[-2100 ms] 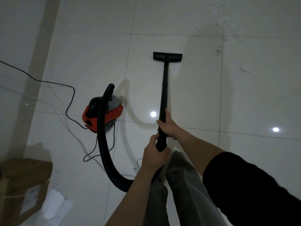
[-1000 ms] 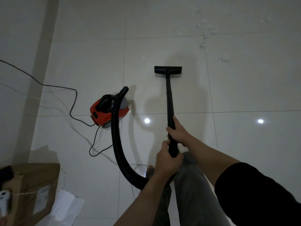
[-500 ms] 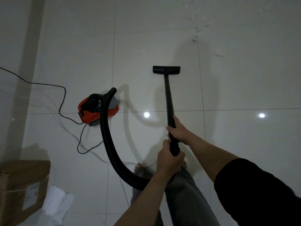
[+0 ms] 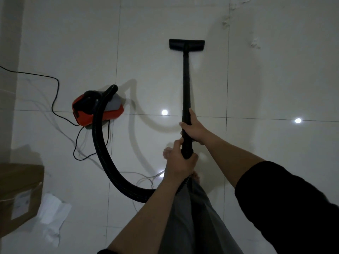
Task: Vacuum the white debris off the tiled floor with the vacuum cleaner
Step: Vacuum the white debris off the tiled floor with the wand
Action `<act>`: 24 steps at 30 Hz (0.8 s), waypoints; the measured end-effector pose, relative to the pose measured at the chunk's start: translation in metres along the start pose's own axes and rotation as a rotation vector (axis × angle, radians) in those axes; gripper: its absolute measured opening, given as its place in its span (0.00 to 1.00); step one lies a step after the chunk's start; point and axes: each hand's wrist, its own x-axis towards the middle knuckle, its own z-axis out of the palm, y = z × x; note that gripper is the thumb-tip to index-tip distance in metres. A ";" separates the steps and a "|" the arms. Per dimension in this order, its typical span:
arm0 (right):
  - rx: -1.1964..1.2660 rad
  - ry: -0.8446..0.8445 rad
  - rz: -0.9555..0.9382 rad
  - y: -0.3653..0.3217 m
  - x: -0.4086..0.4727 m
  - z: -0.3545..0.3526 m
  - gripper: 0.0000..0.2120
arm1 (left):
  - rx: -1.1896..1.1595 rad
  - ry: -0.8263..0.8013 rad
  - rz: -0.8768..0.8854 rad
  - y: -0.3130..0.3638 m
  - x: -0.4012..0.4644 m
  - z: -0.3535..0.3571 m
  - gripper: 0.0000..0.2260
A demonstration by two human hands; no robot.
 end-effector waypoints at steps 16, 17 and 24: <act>-0.052 -0.007 -0.038 -0.103 0.104 -0.064 0.37 | -0.074 0.010 -0.056 0.087 0.132 0.000 0.20; -0.049 -0.006 -0.044 -0.108 0.111 -0.068 0.37 | -0.068 0.013 -0.050 0.091 0.141 0.000 0.21; -0.010 0.000 -0.049 -0.137 0.161 -0.096 0.38 | -0.050 0.030 -0.043 0.123 0.194 0.008 0.20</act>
